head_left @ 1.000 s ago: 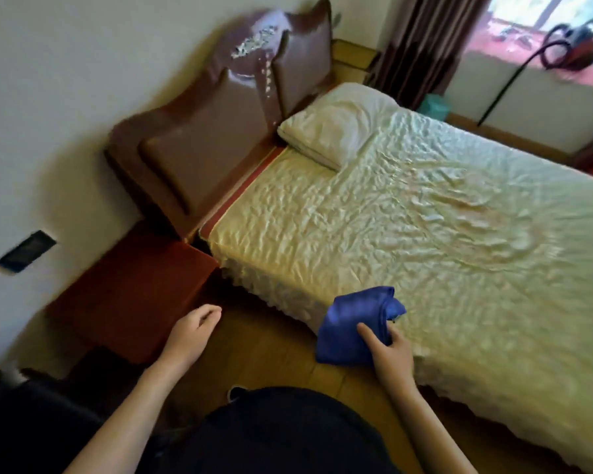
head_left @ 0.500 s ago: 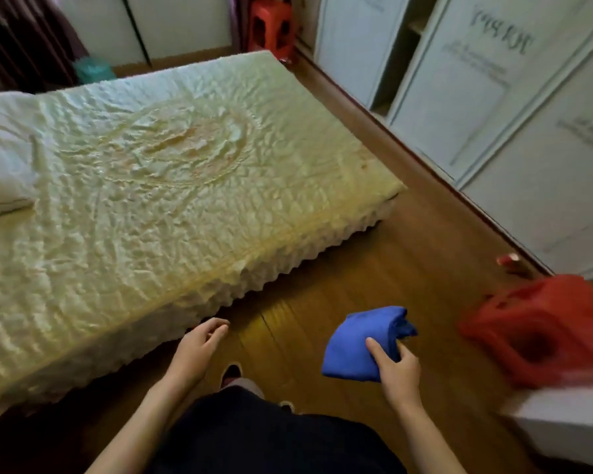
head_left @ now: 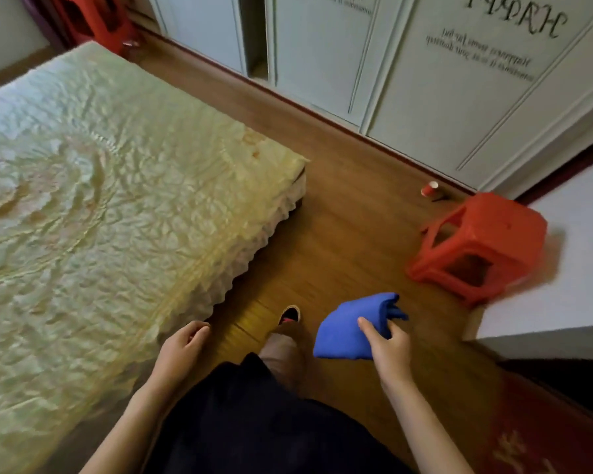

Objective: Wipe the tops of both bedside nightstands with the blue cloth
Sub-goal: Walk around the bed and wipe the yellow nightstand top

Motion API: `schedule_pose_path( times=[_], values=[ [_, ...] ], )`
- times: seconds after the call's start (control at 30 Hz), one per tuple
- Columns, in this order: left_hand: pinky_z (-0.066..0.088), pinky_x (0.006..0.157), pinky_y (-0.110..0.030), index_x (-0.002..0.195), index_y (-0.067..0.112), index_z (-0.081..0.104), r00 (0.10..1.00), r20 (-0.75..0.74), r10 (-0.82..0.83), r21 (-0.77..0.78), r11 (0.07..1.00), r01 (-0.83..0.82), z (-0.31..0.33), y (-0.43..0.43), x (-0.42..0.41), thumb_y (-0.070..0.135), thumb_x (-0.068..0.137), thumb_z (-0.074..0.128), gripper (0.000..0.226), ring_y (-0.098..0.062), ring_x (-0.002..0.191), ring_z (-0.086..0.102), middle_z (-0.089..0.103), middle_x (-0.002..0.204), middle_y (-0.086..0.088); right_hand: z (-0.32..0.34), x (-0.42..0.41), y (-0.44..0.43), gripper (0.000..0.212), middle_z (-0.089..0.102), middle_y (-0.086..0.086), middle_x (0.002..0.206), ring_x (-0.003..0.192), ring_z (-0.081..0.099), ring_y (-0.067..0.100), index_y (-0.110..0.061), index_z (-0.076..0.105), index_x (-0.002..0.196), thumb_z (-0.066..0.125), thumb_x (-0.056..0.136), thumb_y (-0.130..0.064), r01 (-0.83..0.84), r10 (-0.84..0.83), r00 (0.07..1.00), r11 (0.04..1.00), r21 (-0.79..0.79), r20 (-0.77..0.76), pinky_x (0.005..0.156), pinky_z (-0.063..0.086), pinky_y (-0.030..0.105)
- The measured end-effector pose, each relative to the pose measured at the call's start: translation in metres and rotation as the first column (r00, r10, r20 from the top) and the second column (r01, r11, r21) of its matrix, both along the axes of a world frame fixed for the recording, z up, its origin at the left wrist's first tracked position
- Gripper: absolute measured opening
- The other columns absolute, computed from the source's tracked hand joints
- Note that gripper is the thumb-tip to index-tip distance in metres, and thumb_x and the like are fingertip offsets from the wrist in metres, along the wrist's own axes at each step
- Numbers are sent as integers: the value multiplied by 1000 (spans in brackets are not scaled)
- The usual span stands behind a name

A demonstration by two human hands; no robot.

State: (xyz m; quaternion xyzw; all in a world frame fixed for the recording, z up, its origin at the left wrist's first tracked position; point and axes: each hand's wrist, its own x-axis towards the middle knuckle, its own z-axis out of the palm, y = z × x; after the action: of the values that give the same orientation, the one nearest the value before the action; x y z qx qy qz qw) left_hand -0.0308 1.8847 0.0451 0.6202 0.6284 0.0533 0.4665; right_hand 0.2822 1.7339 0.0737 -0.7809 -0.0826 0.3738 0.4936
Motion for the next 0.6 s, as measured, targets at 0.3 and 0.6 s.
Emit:
schedule_pose_path(
  times=[0.3, 0.6],
  values=[
    [47, 68, -24, 101, 36, 64, 980, -5, -197, -77, 978, 196, 16, 213, 174, 36, 98, 47, 17, -15, 86, 66, 70, 92, 5, 18, 164, 162, 10, 72, 7, 85, 82, 67, 23, -9, 69, 88, 74, 82, -16, 80, -65, 985, 992, -92, 161, 76, 52, 41],
    [47, 83, -25, 115, 34, 65, 914, 81, -397, -31, 916, 401, 25, 361, 424, 41, 96, 48, 27, -4, 98, 61, 67, 109, 13, 10, 365, 241, 17, 61, 15, 76, 84, 61, 38, -3, 62, 80, 72, 84, -17, 245, -181, 935, 951, -187, 305, 69, 37, 36]
  ],
)
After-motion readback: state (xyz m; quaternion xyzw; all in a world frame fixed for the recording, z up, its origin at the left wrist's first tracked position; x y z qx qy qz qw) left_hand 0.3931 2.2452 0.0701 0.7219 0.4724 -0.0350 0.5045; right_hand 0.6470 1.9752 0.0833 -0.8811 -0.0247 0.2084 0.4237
